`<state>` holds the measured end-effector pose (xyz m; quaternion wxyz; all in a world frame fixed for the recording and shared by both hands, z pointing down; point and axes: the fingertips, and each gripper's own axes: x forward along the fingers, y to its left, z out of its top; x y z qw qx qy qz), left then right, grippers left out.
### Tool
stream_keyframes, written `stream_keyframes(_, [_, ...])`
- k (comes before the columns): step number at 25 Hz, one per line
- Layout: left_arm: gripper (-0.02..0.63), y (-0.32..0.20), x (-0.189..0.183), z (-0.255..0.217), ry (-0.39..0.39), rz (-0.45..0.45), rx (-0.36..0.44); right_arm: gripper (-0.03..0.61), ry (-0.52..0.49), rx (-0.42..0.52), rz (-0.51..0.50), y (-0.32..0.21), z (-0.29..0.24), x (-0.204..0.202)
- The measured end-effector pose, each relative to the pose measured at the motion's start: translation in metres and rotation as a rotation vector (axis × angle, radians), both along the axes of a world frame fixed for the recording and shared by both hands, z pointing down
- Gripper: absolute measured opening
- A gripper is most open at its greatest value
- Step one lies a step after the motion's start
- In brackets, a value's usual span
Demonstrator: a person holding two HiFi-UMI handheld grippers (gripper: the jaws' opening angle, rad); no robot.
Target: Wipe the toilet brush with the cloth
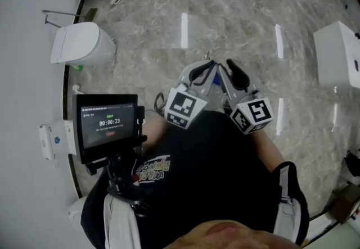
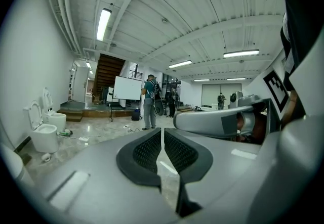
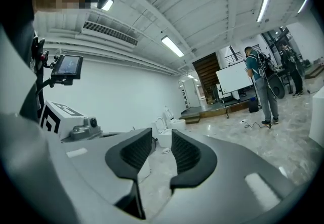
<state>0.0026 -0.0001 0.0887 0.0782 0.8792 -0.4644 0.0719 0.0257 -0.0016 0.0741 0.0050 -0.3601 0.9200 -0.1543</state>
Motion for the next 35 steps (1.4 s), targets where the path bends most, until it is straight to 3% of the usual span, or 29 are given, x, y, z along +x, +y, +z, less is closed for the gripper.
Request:
stream_keyframes(3, [0.02, 0.0, -0.008, 0.002, 0.024, -0.035, -0.015, 0.121, -0.005, -0.038, -0.001, 0.0, 0.009, 0.003])
stream_keyframes(12, [0.006, -0.002, 0.006, -0.005, 0.024, 0.002, 0.031, 0.112, 0.006, 0.015, -0.015, -0.001, 0.0, 0.006])
stream_keyframes(35, [0.0, 0.014, 0.013, 0.001, -0.007, 0.091, 0.013, 0.095, -0.012, 0.011, 0.022, 0.014, -0.002, 0.001])
